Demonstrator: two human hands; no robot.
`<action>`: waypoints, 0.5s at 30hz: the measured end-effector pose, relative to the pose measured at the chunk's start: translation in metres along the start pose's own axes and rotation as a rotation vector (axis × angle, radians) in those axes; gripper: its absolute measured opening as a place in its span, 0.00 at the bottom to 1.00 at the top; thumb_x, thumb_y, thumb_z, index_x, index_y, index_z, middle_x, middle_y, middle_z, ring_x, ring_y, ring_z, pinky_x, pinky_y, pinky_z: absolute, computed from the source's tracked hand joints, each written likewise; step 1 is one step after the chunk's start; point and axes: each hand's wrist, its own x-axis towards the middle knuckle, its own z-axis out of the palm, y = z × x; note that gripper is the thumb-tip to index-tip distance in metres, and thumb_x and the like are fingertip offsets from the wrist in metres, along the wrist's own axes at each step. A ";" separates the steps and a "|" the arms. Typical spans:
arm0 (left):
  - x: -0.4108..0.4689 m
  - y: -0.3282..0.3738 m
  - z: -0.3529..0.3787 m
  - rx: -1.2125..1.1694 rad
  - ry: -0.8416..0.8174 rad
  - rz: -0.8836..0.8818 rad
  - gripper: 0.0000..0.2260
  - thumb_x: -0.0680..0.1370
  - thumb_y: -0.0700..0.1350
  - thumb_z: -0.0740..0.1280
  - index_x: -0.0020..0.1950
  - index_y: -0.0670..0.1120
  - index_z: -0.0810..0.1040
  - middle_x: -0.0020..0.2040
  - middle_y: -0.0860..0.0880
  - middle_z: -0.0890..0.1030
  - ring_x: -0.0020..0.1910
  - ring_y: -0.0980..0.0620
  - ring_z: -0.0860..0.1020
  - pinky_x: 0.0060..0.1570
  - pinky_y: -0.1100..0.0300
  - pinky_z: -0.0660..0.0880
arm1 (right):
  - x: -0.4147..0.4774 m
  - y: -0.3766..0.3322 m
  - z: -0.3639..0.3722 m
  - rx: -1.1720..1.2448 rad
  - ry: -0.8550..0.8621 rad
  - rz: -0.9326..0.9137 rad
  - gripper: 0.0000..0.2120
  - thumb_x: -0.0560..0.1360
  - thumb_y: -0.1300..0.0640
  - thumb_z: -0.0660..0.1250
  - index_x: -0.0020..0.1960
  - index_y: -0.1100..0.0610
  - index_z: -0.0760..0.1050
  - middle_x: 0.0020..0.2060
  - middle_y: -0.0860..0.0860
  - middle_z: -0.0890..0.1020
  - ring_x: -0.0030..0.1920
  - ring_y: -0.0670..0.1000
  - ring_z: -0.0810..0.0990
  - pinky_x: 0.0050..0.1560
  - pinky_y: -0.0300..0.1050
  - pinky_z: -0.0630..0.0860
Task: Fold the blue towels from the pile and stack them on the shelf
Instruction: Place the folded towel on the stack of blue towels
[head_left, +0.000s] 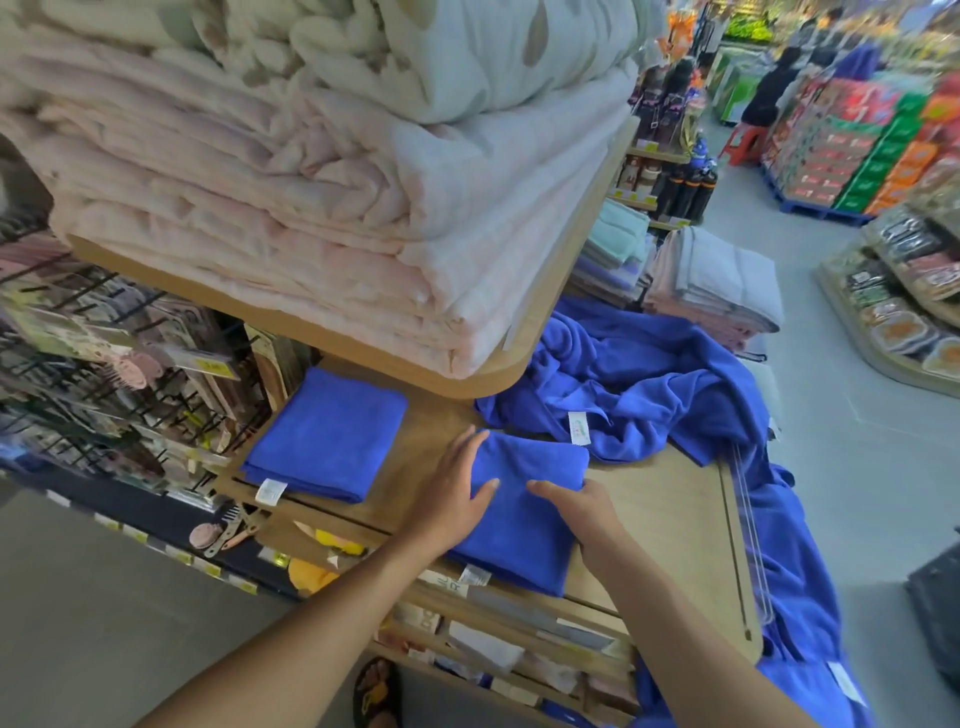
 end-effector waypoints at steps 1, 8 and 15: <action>0.000 0.000 -0.002 -0.055 0.009 -0.024 0.33 0.77 0.45 0.73 0.79 0.47 0.62 0.78 0.53 0.63 0.76 0.61 0.61 0.75 0.60 0.63 | -0.001 0.000 0.000 0.016 -0.015 -0.024 0.12 0.69 0.60 0.79 0.50 0.59 0.81 0.45 0.56 0.87 0.47 0.56 0.86 0.46 0.52 0.84; 0.002 0.012 -0.044 -0.766 -0.190 -0.416 0.27 0.72 0.51 0.78 0.69 0.52 0.76 0.66 0.50 0.81 0.67 0.51 0.78 0.61 0.58 0.76 | -0.028 -0.021 -0.010 0.109 -0.232 -0.237 0.20 0.68 0.64 0.75 0.60 0.57 0.80 0.53 0.57 0.87 0.55 0.59 0.86 0.57 0.61 0.82; 0.015 0.017 -0.123 -0.707 -0.193 -0.568 0.16 0.77 0.55 0.73 0.62 0.49 0.82 0.57 0.51 0.86 0.55 0.52 0.84 0.58 0.51 0.79 | -0.013 -0.068 0.027 0.213 -0.422 -0.082 0.17 0.75 0.63 0.73 0.63 0.54 0.80 0.56 0.53 0.87 0.55 0.55 0.86 0.47 0.50 0.84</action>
